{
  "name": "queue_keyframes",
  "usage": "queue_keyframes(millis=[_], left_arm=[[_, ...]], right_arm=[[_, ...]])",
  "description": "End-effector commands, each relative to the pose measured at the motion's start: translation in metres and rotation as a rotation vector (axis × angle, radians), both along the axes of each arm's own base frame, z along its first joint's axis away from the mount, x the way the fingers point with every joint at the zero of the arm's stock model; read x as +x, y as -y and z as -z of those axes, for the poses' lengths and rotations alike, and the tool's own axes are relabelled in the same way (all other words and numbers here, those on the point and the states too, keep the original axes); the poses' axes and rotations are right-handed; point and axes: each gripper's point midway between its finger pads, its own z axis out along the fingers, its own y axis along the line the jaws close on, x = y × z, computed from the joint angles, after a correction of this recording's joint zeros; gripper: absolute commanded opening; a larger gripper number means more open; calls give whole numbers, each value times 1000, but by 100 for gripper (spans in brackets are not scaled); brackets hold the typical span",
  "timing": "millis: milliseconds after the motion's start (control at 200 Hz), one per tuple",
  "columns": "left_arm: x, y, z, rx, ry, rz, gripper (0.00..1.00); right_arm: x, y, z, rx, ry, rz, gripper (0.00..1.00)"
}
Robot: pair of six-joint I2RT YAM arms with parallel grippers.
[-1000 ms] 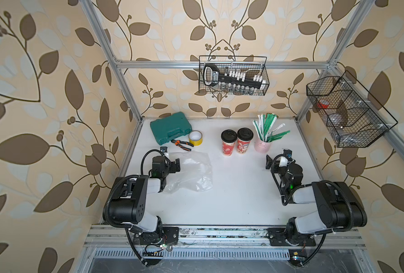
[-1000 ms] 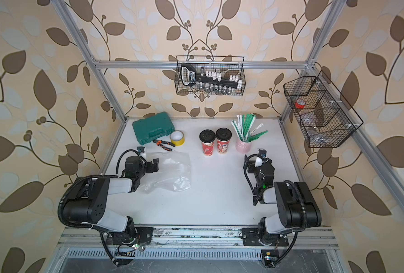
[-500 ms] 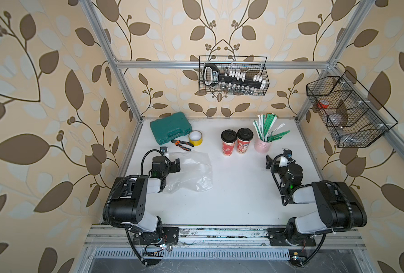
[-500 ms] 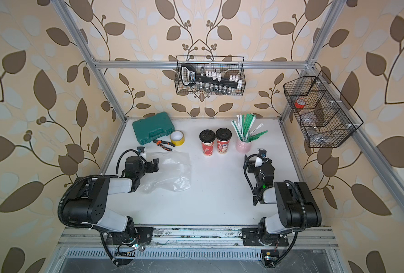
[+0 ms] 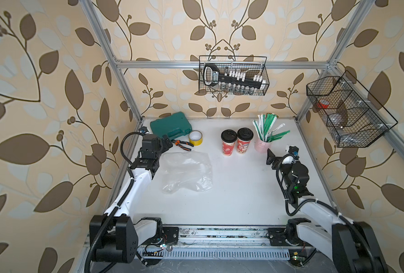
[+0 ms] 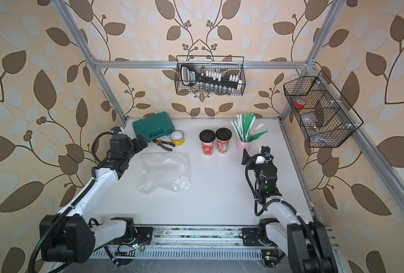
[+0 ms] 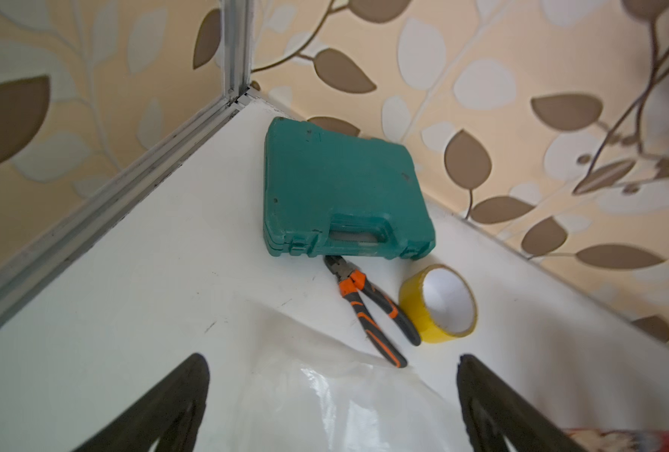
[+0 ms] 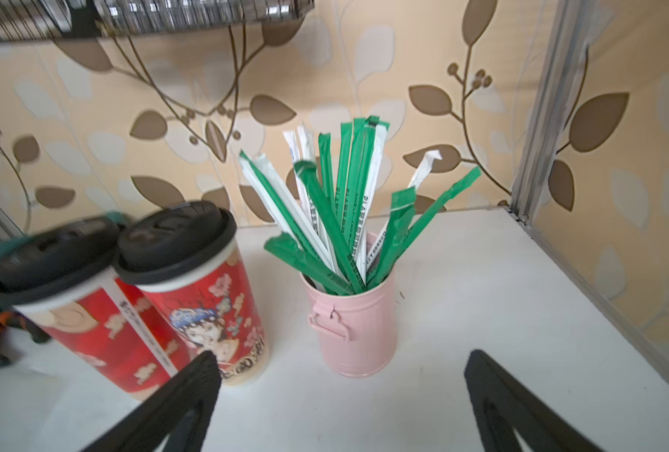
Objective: Pack milk tea into plastic carrier bags
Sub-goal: Pick up the plastic carrier bag from the center of the board.
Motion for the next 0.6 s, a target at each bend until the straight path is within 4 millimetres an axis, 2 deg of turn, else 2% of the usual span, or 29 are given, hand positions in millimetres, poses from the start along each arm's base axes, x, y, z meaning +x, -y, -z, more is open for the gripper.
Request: queue_keyframes(millis=[0, 30, 50, 75, 115, 220, 370, 490, 540, 595], left_arm=[[-52, 14, 58, -280, -314, -121, 99], [-43, 35, 54, -322, -290, 9, 99], [-37, 50, 49, -345, -260, 100, 99], [-34, 68, 46, -366, -244, 186, 99], [-38, 85, 46, -369, -272, 233, 99], [-57, 123, 47, -223, -385, 342, 99], [-86, 160, 68, -131, -516, 489, 99], [-102, 182, 97, -17, -658, 547, 99], [-103, 188, 109, 17, -719, 554, 89], [-101, 195, 124, 59, -782, 558, 80]], right_arm=[[-33, 39, 32, 462, -115, 279, 99], [-44, 49, 37, 580, -118, 355, 100], [-44, 44, 32, 610, -99, 312, 100], [-41, 29, 23, 604, -79, 194, 100], [-40, 4, 8, 601, -66, 13, 100], [-44, -61, -20, 594, -118, -384, 99], [-44, -104, -9, 461, -331, -480, 100], [-43, -136, 1, 347, -445, -568, 100], [-41, -145, 4, 330, -482, -607, 100], [-35, -143, 12, 349, -503, -578, 100]])
